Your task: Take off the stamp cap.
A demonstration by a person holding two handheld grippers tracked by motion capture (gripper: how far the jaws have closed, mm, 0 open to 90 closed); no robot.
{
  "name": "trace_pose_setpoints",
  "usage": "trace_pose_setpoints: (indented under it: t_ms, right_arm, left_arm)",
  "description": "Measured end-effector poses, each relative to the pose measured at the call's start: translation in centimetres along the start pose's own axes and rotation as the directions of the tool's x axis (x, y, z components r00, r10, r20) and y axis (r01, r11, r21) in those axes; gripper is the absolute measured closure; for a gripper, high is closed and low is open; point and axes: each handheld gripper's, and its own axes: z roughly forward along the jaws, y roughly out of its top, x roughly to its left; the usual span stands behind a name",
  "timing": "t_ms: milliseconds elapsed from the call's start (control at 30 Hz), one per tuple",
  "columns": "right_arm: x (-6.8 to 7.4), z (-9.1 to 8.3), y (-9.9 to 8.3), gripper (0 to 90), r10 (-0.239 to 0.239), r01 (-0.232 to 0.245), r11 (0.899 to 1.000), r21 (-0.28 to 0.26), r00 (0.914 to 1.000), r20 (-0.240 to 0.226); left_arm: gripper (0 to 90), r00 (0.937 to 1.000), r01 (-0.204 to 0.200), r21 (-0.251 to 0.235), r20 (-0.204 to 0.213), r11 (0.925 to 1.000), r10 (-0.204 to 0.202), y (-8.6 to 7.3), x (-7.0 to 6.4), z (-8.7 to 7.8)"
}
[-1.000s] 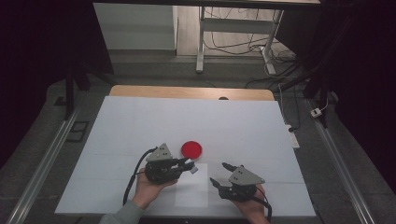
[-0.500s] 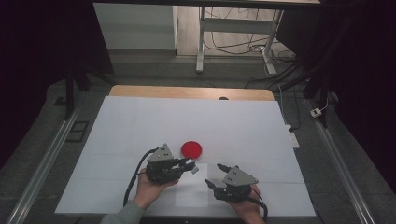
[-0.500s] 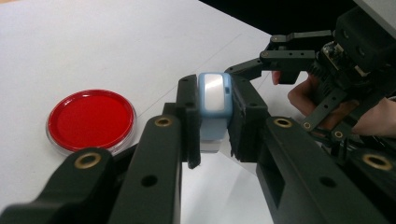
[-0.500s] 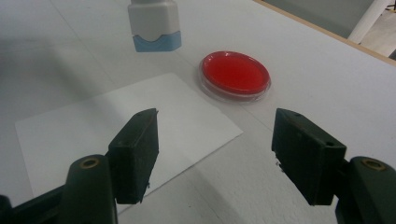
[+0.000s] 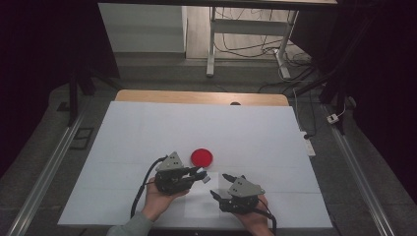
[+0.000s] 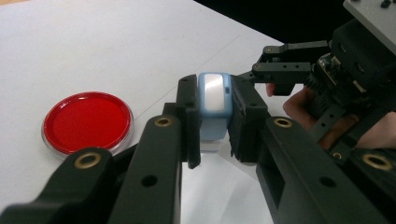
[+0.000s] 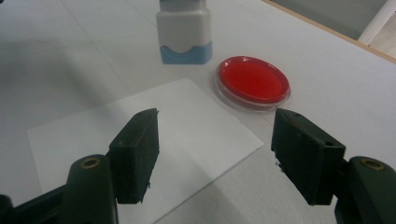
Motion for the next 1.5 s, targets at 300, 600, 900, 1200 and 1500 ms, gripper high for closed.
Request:
trace_pose_setpoints:
  t_ms: [300, 600, 900, 1200, 1500]
  right_arm:
    - [0.8, 0.7, 0.5, 32.8, 0.006, -0.006, 1.0, -0.006, 0.9999, 0.008]
    - [1.3, 1.1, 1.1, 36.7, 0.023, -0.022, 1.0, -0.018, 0.9994, 0.027]
    - [1.5, 1.5, 1.3, 42.4, 0.033, -0.033, 0.999, -0.015, 0.9988, 0.036]
    - [1.6, 1.6, 1.4, 48.6, 0.026, -0.026, 1.0, -0.011, 0.9988, 0.04]
    - [1.7, 1.7, 1.4, 56.3, 0.018, -0.018, 1.0, -0.001, 0.9984, 0.053]
  left_arm:
    - [75.5, 1.0, -0.006, 0.003, -0.001, 1.0, 0.006, 0.0, -0.2, 0.4]
    - [75.5, 0.9999, -0.013, 0.009, 0.002, 0.9999, 0.013, -0.1, -0.6, 0.9]
    - [75.5, 0.9999, -0.013, 0.006, 0.0, 0.9999, 0.013, -0.2, -0.7, 1.0]
    - [75.5, 0.9999, -0.015, 0.006, -0.002, 0.9999, 0.015, -0.2, -0.8, 1.1]
    - [75.5, 0.9999, -0.017, 0.006, -0.002, 0.9998, 0.017, -0.2, -0.8, 1.2]
